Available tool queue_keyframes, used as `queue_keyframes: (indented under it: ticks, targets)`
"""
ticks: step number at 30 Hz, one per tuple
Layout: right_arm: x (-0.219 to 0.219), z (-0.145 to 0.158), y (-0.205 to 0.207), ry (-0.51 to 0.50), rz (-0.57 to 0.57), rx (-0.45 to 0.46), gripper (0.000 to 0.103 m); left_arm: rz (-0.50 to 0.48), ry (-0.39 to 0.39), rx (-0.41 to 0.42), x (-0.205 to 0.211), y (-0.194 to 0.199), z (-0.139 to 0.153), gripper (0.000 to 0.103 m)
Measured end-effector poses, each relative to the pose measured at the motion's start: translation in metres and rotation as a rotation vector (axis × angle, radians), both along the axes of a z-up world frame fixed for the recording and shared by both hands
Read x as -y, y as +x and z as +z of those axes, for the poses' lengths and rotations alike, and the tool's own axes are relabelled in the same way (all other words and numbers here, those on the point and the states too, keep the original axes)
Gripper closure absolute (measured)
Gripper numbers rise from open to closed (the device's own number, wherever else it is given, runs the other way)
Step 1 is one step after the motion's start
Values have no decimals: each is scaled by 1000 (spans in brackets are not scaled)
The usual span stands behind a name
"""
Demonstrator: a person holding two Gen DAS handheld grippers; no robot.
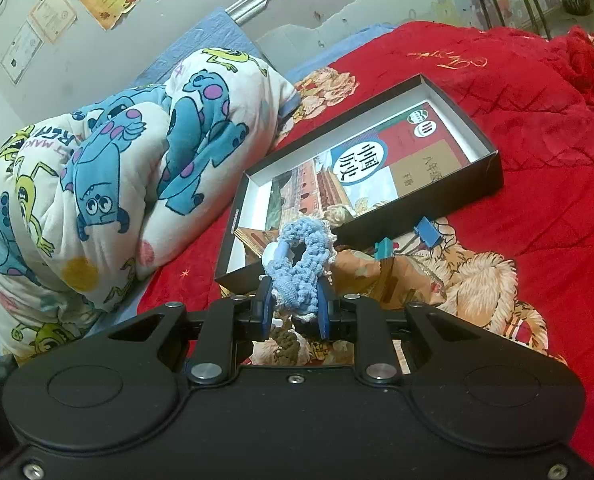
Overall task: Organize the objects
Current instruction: 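Lift both held items and carry them over the black box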
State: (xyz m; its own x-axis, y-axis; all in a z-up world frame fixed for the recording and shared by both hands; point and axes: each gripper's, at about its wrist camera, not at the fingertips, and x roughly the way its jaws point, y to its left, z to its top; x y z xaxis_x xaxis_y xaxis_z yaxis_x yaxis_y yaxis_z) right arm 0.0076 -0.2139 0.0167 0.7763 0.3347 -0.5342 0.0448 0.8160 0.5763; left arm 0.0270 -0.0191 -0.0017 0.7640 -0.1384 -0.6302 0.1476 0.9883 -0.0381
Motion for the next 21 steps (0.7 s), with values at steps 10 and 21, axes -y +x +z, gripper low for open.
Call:
queue_keyframes:
  ticks: [10,21]
  targets:
    - [0,0,0,0,-1,-1,82,-2,3,-7,0,0,-2,94]
    - [2,3,0,20,18,8,82,-4,-6,7,1,0,4,94]
